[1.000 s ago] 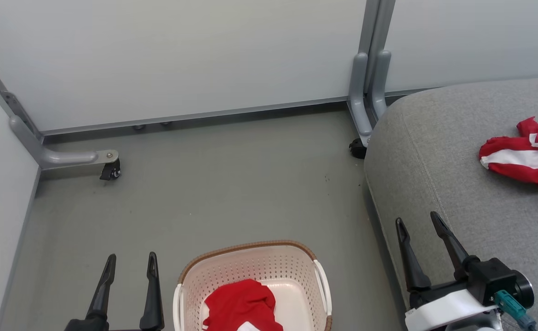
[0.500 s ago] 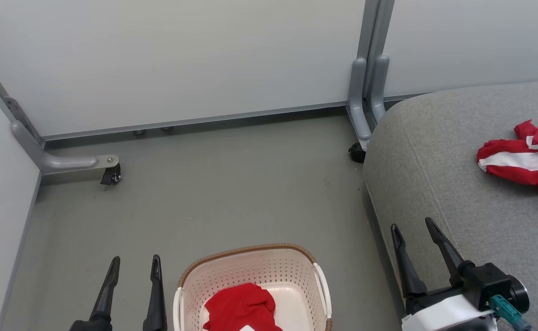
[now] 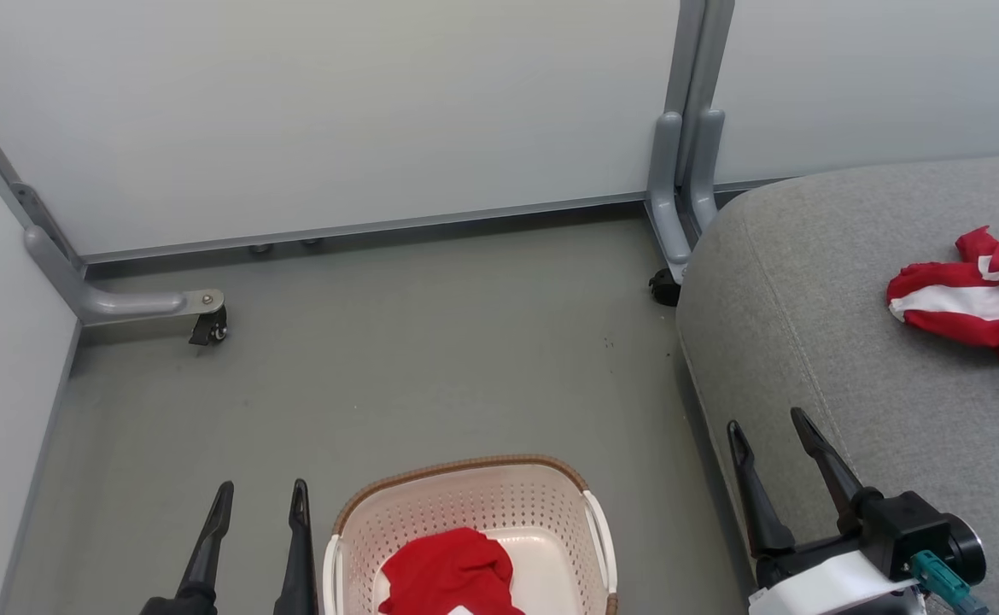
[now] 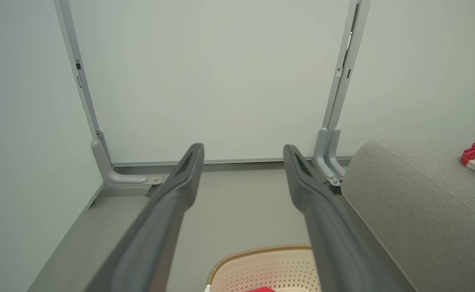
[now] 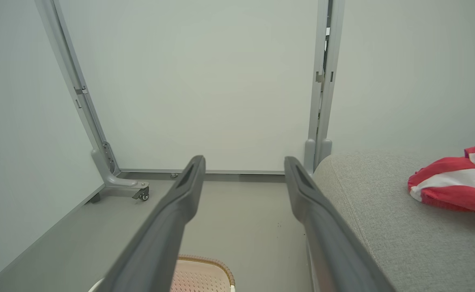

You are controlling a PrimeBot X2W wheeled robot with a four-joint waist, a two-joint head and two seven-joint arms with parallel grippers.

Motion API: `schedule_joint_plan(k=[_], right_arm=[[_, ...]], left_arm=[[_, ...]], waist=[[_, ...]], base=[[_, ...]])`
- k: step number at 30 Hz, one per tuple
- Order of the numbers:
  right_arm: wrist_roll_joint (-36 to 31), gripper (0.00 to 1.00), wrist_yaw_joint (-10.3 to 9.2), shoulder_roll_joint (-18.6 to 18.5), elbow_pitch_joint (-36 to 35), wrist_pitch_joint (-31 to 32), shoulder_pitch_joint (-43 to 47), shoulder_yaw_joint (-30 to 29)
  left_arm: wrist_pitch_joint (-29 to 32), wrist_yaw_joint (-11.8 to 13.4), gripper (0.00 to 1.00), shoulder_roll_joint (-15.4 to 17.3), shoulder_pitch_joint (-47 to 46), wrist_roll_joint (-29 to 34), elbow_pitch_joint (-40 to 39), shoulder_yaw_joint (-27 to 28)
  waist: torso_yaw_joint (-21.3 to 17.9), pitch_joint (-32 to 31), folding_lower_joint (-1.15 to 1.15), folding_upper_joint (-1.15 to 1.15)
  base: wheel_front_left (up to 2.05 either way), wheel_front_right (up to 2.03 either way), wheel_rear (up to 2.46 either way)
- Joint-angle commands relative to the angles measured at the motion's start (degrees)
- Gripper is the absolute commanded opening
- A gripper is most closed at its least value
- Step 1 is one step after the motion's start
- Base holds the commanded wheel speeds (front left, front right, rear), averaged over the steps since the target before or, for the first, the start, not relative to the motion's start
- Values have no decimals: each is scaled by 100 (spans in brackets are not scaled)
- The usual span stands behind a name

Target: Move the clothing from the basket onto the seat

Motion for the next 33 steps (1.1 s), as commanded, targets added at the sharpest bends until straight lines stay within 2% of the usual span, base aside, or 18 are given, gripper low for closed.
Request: schedule_joint_plan(k=[1,10,16,20,24,26,33], right_arm=[[-9,100,-10,-11,4,-18,73,-6],[-1,100,-10,2,-16,-18,-53,5],[-15,100,-10,-48,-99,-19,-227,-96],[-23,100,-10,-145,-220,-18,-540,-152],[-6,100,-10,-209,-357,-18,-958,-250],[13,100,-10,-221,-419,-18,-1164,-327],[-16,100,-10,-230,-641,-18,-1908,-408]], left_arm=[[-3,-6,100,7,50,24,11,-2],[-3,-68,100,7,-78,75,124,-117],[-2,-254,100,7,-408,131,643,-375],[-3,-372,100,22,-985,464,1090,-747],[-1,-418,100,23,-1707,546,1573,-1035],[0,-442,100,20,-2086,452,2025,-1182],[-2,-452,100,128,-3850,872,3891,-2137]], waist=[[12,16,0,0],[5,149,0,0],[-111,449,0,0],[-196,985,0,0],[-275,1659,0,0],[-307,1970,0,0],[-513,3088,0,0]], base=[[0,0,0],[0,0,0],[0,0,0],[0,0,0],[0,0,0],[0,0,0],[0,0,0]])
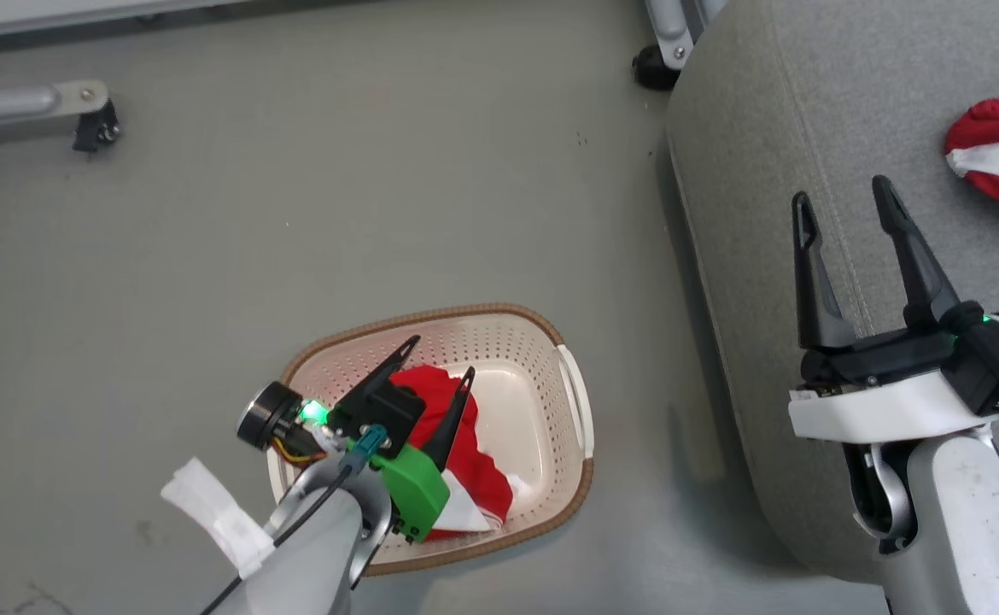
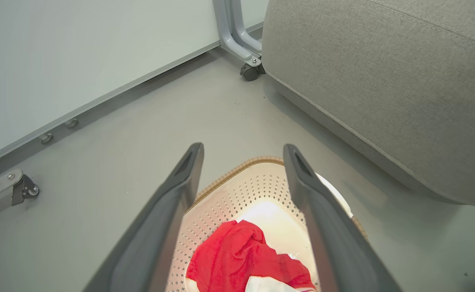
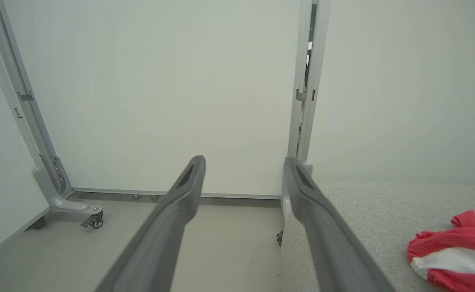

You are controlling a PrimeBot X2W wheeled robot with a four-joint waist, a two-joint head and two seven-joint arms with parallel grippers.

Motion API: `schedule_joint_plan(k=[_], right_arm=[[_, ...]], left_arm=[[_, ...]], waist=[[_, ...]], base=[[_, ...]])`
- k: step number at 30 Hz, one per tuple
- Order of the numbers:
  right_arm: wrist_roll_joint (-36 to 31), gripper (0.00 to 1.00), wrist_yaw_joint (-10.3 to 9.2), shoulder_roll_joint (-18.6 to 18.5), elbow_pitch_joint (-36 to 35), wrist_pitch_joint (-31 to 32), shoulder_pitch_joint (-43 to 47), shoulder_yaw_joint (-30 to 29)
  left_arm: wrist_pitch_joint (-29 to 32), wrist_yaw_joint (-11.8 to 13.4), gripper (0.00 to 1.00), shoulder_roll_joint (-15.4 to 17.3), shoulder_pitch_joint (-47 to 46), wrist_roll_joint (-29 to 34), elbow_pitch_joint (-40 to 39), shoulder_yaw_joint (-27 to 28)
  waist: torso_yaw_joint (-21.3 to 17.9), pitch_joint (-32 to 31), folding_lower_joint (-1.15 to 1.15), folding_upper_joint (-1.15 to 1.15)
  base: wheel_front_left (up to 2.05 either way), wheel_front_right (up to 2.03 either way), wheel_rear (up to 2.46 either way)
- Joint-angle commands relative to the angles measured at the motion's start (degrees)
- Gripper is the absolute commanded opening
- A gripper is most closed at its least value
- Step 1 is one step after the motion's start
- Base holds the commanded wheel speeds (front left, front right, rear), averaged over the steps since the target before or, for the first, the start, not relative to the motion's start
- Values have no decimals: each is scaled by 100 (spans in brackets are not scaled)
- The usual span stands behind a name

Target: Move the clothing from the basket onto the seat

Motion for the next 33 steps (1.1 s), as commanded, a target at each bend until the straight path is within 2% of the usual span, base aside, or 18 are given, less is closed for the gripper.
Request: schedule_joint_plan(k=[1,9,15,23,28,33], right_arm=[[-20,100,-10,12,-66,-19,-212,-17],[-38,100,-10,107,-342,-19,-796,104],[-39,100,-10,196,-553,-19,-1059,119],[37,100,-10,310,-765,-20,-1275,129],[77,100,-10,334,-797,-20,-1315,192],[239,100,-10,339,-808,-19,-1349,203]], left_arm=[[-1,-16,100,82,-435,62,327,-163],[167,-15,100,193,-1912,121,2195,-1181],[396,-15,100,183,-2539,-114,2959,-1671],[771,-16,100,473,-3156,-199,3462,-2139],[1011,320,100,655,-3429,153,3556,-2477],[1233,504,100,732,-3588,223,3617,-2568]], waist=[[-289,1126,0,0],[-632,2125,0,0],[-835,2693,0,0],[-1142,3218,0,0],[-1250,3438,0,0],[-1304,3603,0,0]], base=[[0,0,0],[0,0,0],[0,0,0],[0,0,0],[0,0,0],[0,0,0]])
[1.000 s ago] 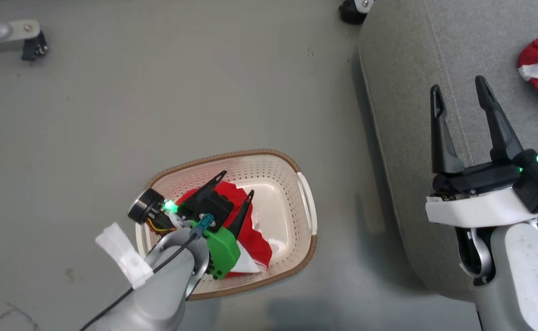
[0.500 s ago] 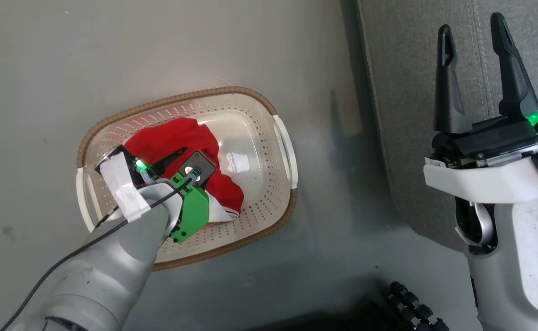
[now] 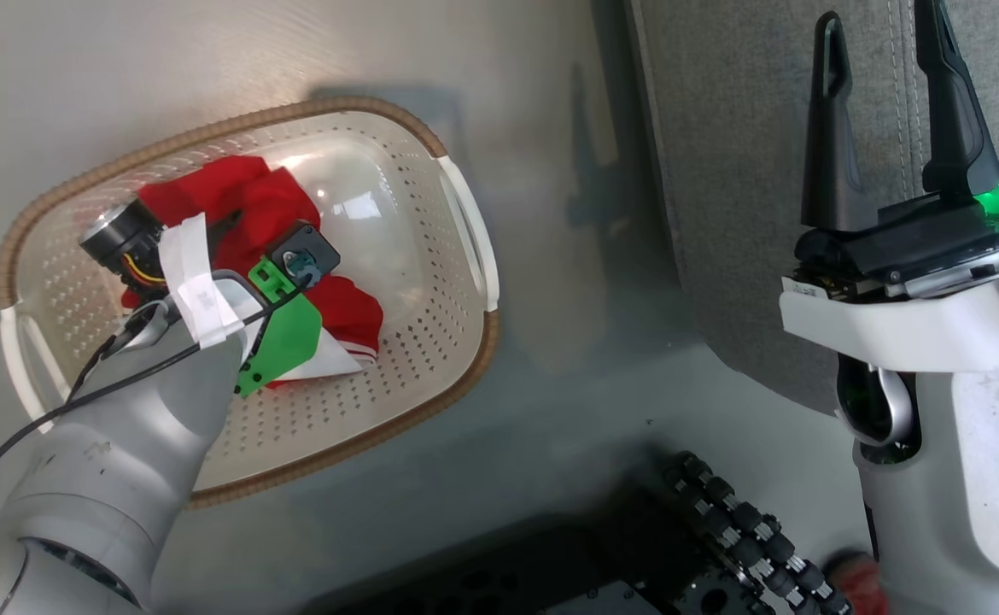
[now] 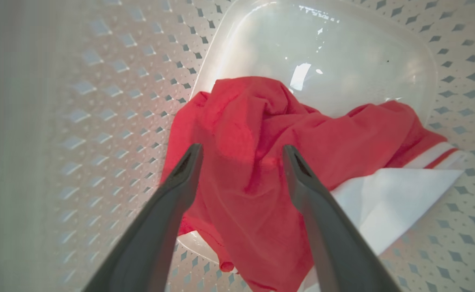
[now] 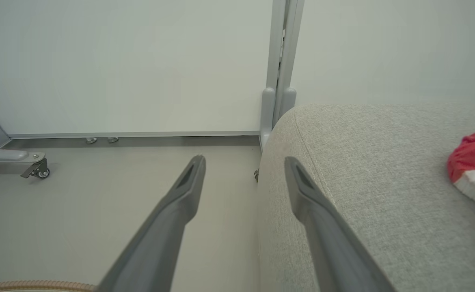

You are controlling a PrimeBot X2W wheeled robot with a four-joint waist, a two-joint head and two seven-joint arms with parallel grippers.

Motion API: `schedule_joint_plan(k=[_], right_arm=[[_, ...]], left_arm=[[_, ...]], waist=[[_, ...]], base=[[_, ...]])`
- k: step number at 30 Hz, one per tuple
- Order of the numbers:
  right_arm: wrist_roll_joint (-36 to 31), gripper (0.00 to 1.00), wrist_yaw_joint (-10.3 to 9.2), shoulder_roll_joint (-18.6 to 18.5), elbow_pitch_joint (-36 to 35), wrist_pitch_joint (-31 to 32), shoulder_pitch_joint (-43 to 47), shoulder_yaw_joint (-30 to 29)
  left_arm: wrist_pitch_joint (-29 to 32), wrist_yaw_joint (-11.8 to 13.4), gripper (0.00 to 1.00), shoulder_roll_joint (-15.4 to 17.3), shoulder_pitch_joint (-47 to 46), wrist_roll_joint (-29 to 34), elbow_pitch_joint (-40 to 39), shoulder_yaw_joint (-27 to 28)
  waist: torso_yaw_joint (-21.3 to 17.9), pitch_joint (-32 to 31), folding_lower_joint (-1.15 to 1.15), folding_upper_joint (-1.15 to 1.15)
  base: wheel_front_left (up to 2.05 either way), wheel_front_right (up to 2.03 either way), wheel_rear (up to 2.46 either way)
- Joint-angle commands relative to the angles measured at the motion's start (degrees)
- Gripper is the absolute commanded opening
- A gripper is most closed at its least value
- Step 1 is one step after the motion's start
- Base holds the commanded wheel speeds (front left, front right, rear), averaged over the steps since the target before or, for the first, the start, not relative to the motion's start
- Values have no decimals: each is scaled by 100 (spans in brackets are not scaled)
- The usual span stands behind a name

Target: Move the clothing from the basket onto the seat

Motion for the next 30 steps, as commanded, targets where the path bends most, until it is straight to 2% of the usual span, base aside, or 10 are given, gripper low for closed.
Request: schedule_joint_plan(k=[1,7,12,13,14,15,23,30], right_arm=[[56,100,-10,10,-35,-19,-90,15],[227,100,-10,11,-80,-20,-143,148],[235,100,-10,8,-96,-19,-171,212],[227,100,-10,7,-100,-19,-182,210],[223,100,-10,7,-106,-19,-186,207],[210,100,-10,7,-111,-19,-183,193],[26,100,-10,7,-84,-19,-156,44],[-54,100,-10,-107,-22,-19,-8,-35]], left_arm=[[60,53,100,92,-137,84,37,-65],[184,128,100,167,-254,226,59,-285],[225,226,100,233,-344,119,70,-243],[190,251,79,254,-365,51,71,-198],[177,265,42,268,-382,57,71,-188],[128,254,0,264,-390,-5,68,-149],[-392,278,0,112,-351,-461,20,172],[-1027,362,0,-135,26,-878,-89,450]], waist=[[-148,187,-1,0],[-205,321,-1,0],[-210,432,-1,0],[-205,448,-1,0],[-201,460,-1,0],[-191,470,-1,0],[20,335,-1,0],[316,-198,-1,0]], base=[[0,0,0],[0,0,0],[0,0,0],[0,0,0],[0,0,0],[0,0,0],[0,0,0],[0,0,0]])
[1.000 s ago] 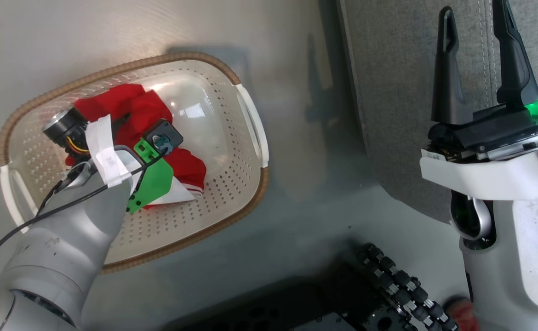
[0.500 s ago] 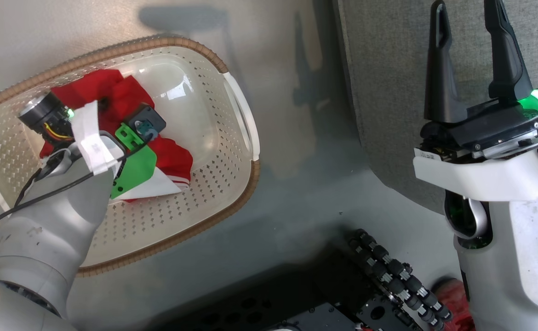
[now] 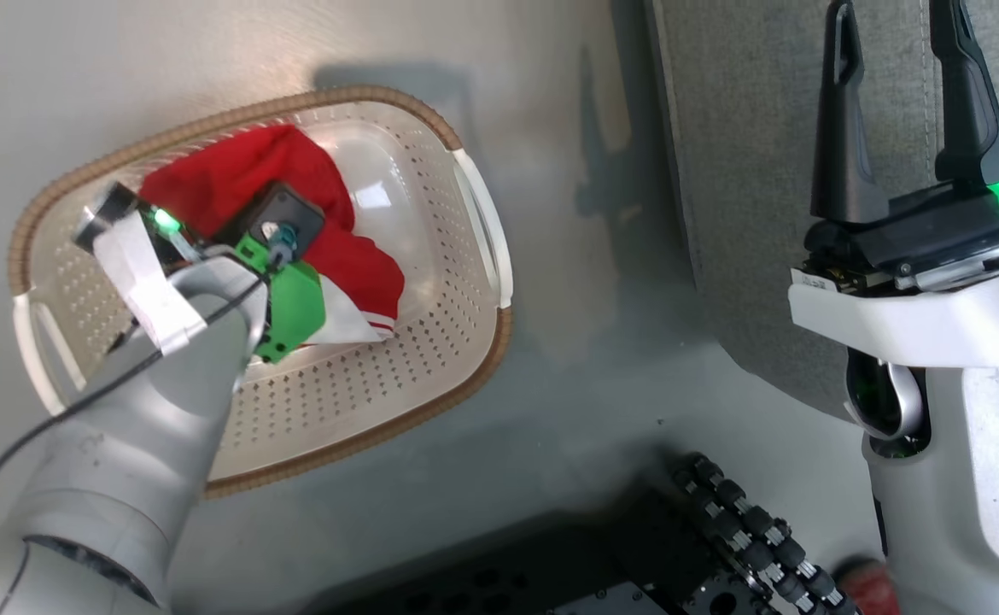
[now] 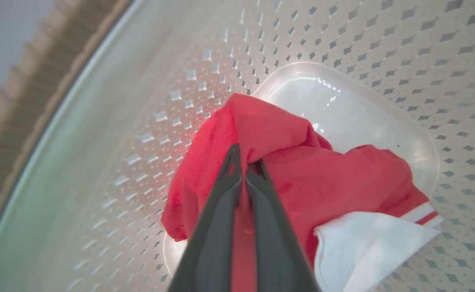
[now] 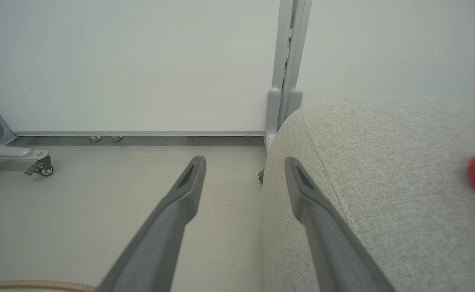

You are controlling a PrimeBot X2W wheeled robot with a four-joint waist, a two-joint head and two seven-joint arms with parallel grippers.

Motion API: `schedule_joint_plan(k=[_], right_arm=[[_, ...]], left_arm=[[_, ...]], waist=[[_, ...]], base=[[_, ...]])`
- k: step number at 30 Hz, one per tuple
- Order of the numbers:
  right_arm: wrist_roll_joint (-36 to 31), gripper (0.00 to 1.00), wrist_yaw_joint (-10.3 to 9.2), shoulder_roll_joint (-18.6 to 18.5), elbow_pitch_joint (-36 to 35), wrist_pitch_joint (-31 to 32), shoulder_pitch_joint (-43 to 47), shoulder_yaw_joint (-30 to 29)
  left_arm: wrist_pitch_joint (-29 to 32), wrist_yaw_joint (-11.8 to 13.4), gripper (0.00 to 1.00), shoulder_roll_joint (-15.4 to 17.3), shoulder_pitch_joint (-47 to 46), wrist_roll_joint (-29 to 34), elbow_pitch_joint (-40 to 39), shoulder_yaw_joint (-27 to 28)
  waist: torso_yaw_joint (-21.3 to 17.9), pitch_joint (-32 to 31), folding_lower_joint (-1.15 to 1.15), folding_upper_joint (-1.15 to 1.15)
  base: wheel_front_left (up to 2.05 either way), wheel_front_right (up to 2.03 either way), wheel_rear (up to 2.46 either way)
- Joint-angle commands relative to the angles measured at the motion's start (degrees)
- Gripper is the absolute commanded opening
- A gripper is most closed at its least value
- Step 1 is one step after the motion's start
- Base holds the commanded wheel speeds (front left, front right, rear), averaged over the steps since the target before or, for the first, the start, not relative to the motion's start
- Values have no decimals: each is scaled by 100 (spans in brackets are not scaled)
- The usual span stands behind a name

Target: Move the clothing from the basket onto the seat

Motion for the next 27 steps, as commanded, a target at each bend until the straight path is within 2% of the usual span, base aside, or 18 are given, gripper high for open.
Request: schedule_joint_plan(k=[1,5,7,10,18,27], right_arm=[[-41,100,-10,-43,22,-20,94,-23],[-54,100,-10,-119,90,-20,272,-57],[-68,100,-10,-162,139,-19,398,-68],[-64,100,-10,-209,207,-19,585,-48],[-58,100,-10,-294,462,-19,1152,87],[-37,100,-10,-330,662,-19,1709,245]], left_arm=[[-91,53,0,-61,158,-92,-57,52],[-225,97,0,-160,525,-333,-304,233],[-258,74,0,-233,782,-578,-650,457],[-250,81,0,-176,1254,-835,-1345,745],[-248,262,0,-52,2458,-894,-2817,1189],[-248,440,0,34,3559,-778,-4367,1689]], waist=[[230,-390,0,0],[403,-890,0,0],[502,-1221,0,0],[624,-1677,0,0],[835,-2857,0,0],[852,-3922,0,0]], base=[[0,0,0],[0,0,0],[0,0,0],[0,0,0],[0,0,0],[0,0,0]])
